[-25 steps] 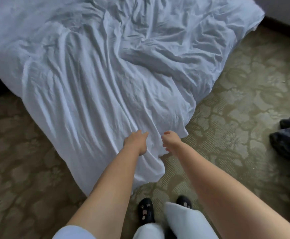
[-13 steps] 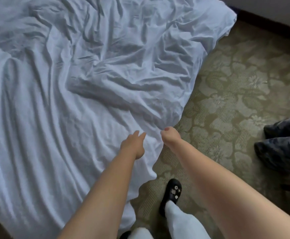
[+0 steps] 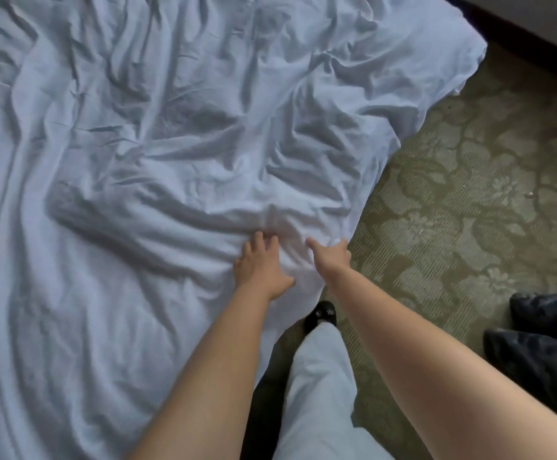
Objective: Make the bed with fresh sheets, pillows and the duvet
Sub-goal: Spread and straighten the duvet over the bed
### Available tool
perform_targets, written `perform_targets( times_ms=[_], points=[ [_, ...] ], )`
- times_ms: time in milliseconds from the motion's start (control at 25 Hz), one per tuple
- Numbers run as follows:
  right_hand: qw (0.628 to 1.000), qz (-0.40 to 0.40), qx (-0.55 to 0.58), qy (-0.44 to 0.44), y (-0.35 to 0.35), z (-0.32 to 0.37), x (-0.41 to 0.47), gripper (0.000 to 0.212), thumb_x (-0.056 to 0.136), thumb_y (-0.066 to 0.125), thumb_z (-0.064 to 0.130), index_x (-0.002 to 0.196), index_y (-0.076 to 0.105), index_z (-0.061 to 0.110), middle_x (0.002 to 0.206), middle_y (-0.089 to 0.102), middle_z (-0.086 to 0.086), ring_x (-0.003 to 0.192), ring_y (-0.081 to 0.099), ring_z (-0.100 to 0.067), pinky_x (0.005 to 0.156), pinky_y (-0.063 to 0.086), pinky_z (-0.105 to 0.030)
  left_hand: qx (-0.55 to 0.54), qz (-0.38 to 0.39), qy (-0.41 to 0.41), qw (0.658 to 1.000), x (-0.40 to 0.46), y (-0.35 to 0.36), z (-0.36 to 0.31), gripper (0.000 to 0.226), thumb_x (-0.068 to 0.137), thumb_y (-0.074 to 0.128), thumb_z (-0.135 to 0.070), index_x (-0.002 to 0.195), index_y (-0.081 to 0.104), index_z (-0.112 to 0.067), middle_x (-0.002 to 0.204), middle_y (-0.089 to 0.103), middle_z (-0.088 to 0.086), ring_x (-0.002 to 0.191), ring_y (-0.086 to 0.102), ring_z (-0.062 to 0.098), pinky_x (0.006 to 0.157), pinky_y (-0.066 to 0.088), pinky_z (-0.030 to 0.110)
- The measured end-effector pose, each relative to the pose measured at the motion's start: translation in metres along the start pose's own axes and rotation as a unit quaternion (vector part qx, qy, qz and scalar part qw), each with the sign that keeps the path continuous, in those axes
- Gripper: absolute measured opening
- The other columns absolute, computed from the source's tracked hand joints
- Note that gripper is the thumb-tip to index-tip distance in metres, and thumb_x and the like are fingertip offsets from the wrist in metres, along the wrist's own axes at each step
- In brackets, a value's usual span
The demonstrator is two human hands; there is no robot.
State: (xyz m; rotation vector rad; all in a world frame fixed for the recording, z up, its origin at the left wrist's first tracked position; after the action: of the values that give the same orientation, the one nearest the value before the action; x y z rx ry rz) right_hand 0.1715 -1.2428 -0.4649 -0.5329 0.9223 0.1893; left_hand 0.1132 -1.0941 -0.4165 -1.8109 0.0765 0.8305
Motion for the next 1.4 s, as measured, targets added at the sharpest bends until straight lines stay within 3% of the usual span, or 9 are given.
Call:
perform_targets(
  times_ms=[160, 320, 400, 480, 600, 840, 1120, 1280, 1400],
  points=[
    [0.995, -0.005, 0.102, -0.015, -0.011, 0.032, 0.043, 0.105, 0.081, 0.071, 0.039, 0.152, -0.004, 0.020, 0.152, 0.024, -0.012, 0.135, 0.033, -0.035, 0.106, 0.034, -0.044, -0.036, 0.045, -0.056, 0.997, 0.046, 0.009, -0.014, 0.123, 0.062, 0.065, -0.076, 0.148, 0.005, -0.012, 0.149, 0.007, 0.010, 0.137, 0.015, 0.033, 0.111, 0.024, 0.045],
    [0.977, -0.019, 0.211, -0.003, -0.015, 0.062, 0.035, 0.079, 0.081, 0.073, 0.030, 0.144, 0.029, 0.010, 0.133, 0.048, -0.008, 0.115, 0.049, -0.026, 0.091, 0.040, -0.033, 0.000, 0.116, -0.092, 0.989, 0.049, 0.019, -0.027, 0.138, 0.059, 0.066, -0.077, 0.149, -0.011, -0.007, 0.153, -0.003, 0.013, 0.141, 0.008, 0.033, 0.112, 0.021, 0.050],
    [0.976, 0.022, 0.217, -0.020, -0.014, 0.092, 0.021, 0.061, 0.083, 0.071, 0.028, 0.132, 0.044, 0.002, 0.119, 0.055, -0.007, 0.097, 0.053, -0.021, 0.078, 0.043, -0.030, 0.009, 0.085, -0.110, 0.990, 0.041, 0.007, -0.035, 0.119, 0.072, 0.069, -0.060, 0.149, -0.006, -0.008, 0.150, 0.008, 0.017, 0.138, 0.020, 0.034, 0.107, 0.030, 0.048],
    [0.984, 0.046, 0.157, -0.069, -0.022, 0.123, 0.000, 0.050, 0.085, 0.069, 0.024, 0.123, 0.051, -0.003, 0.107, 0.060, -0.012, 0.089, 0.057, -0.023, 0.067, 0.047, -0.031, -0.007, -0.004, -0.099, 0.995, 0.035, -0.023, -0.044, 0.068, 0.091, 0.059, -0.027, 0.143, 0.019, -0.009, 0.140, 0.038, 0.016, 0.125, 0.044, 0.032, 0.095, 0.043, 0.040],
    [0.995, 0.021, 0.049, -0.081, -0.047, 0.118, -0.011, 0.033, 0.088, 0.060, 0.022, 0.112, 0.055, 0.000, 0.090, 0.058, -0.011, 0.091, 0.059, -0.031, 0.078, 0.051, -0.038, -0.038, -0.053, -0.103, 0.993, 0.017, -0.050, -0.038, 0.027, 0.098, 0.038, -0.010, 0.121, 0.052, -0.010, 0.122, 0.059, 0.014, 0.111, 0.057, 0.033, 0.087, 0.046, 0.039],
    [0.992, -0.092, -0.080, -0.007, -0.090, 0.035, 0.027, 0.052, 0.086, 0.056, 0.040, 0.123, 0.054, 0.004, 0.125, 0.053, -0.015, 0.107, 0.055, -0.035, 0.090, 0.050, -0.045, -0.037, 0.018, -0.042, 0.998, -0.002, 0.007, -0.057, 0.067, 0.087, 0.050, -0.003, 0.147, 0.024, -0.019, 0.143, 0.029, 0.012, 0.126, 0.034, 0.032, 0.098, 0.042, 0.040],
    [0.993, 0.017, 0.119, 0.003, -0.029, 0.030, 0.059, 0.108, 0.075, 0.079, 0.032, 0.150, 0.002, 0.021, 0.149, 0.031, -0.007, 0.133, 0.036, -0.032, 0.106, 0.032, -0.047, -0.011, 0.081, -0.040, 0.996, 0.036, 0.034, -0.038, 0.102, 0.069, 0.066, -0.067, 0.147, 0.014, -0.026, 0.144, 0.016, 0.009, 0.130, 0.023, 0.033, 0.101, 0.038, 0.046],
    [0.981, 0.033, 0.189, 0.023, -0.017, 0.037, 0.074, 0.100, 0.074, 0.079, 0.024, 0.148, 0.013, 0.018, 0.140, 0.041, -0.005, 0.125, 0.045, -0.029, 0.097, 0.040, -0.043, 0.010, 0.107, -0.050, 0.993, 0.053, 0.044, -0.036, 0.112, 0.061, 0.070, -0.070, 0.145, 0.011, -0.025, 0.141, 0.014, 0.008, 0.129, 0.022, 0.032, 0.097, 0.042, 0.049],
    [0.984, -0.023, 0.177, 0.024, -0.019, 0.037, 0.069, 0.063, 0.076, 0.076, 0.024, 0.127, 0.043, 0.010, 0.111, 0.056, -0.003, 0.101, 0.054, -0.022, 0.083, 0.042, -0.033, 0.022, 0.107, -0.059, 0.992, 0.058, 0.046, -0.037, 0.114, 0.059, 0.072, -0.070, 0.143, 0.010, -0.023, 0.139, 0.014, 0.007, 0.128, 0.022, 0.030, 0.094, 0.044, 0.050]
  ],
)
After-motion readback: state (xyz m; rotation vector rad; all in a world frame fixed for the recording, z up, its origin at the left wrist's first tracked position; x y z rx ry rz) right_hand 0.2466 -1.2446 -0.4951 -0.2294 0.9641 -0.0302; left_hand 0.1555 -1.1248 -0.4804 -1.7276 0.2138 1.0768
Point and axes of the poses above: each hand's wrist, its own x-axis towards the middle knuckle, its own y-axis out of the palm, z = x × y, the point moved 10 cm from there along x, towards the middle knuckle
